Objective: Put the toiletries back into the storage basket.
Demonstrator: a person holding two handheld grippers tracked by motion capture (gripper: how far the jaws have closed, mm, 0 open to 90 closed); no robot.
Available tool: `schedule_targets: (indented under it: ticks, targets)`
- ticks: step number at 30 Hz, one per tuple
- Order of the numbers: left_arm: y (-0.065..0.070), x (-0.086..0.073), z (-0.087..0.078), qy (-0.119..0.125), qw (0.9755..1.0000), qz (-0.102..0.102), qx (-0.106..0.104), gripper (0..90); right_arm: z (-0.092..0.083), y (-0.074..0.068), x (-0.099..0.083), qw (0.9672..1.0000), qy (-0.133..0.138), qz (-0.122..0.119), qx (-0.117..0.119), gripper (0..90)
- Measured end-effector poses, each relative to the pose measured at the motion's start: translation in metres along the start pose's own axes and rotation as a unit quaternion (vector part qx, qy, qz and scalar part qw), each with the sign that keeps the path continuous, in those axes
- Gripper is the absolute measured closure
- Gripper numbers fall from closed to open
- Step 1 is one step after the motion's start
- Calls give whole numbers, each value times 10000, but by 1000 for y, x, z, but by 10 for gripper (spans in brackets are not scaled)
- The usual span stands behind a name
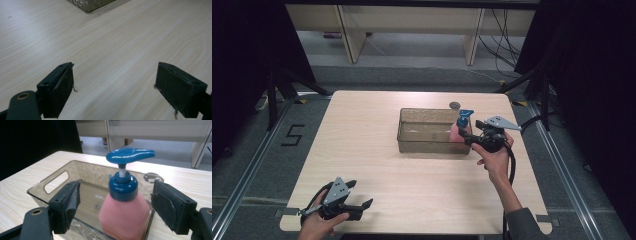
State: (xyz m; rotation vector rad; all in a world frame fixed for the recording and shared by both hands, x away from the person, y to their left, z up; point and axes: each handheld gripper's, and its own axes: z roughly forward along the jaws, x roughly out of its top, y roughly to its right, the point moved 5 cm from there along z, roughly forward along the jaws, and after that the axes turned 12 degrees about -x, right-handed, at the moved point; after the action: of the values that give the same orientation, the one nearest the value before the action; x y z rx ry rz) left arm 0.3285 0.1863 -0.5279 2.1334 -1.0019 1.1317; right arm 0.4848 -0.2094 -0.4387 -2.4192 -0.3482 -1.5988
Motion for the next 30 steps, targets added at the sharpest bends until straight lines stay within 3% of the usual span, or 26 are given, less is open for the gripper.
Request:
schedule_targets:
  ticks: [1, 2, 9, 10, 12, 15, 16, 18, 19, 20, 23, 27, 28, 30]
  targets:
    - [0, 0, 0, 4, 10000, 9, 5, 149, 0, 0, 0, 10000, 61, -45, 11, 240]
    - [0, 0, 0, 3, 10000, 18, 4, 148, -1, -2, 0, 10000, 19, 73, 27, 240]
    - [0, 0, 0, -6, 10000, 1, 1, 148, -6, -6, 0, 9999, 118, -49, 95, 241]
    - [0, 0, 0, -3, 10000, 2, 2, 148, -9, -9, -1, 9999, 10, 101, 101, 241]
    - [0, 0, 0, -6, 10000, 6, 3, 148, -9, -8, -1, 9999, 115, -97, 74, 240]
    - [0, 0, 0, -25, 10000, -1, 8, 148, -12, -14, -3, 9998, 52, 76, 154, 240]
    - [0, 0, 0, -27, 10000, 7, 7, 149, -12, -14, -4, 9998, 84, -28, 160, 239]
    - [-1, 0, 0, -25, 10000, 5, 8, 148, -12, -17, -5, 9997, 104, 2, 234, 239]
    - [-1, 0, 0, -23, 10000, -7, 12, 148, -14, -19, -6, 9997, 32, 133, 210, 239]
    - [0, 0, 0, 2, 10000, -21, 7, 149, -14, -19, -6, 9996, 75, 11, 265, 238]
    - [-1, 0, 0, -33, 10000, -1, 24, 148, -18, -23, -8, 9996, -32, 93, 276, 236]
    - [0, 0, 0, -3, 10000, 8, 7, 148, -18, -28, -9, 9989, 61, 72, 464, 236]
    - [0, 0, 0, 5, 10000, -3, 8, 148, -19, -26, -9, 9993, 69, -51, 359, 236]
    - [0, 0, 0, -21, 10000, -2, 10, 149, -21, -30, -10, 9990, 51, 88, 434, 236]
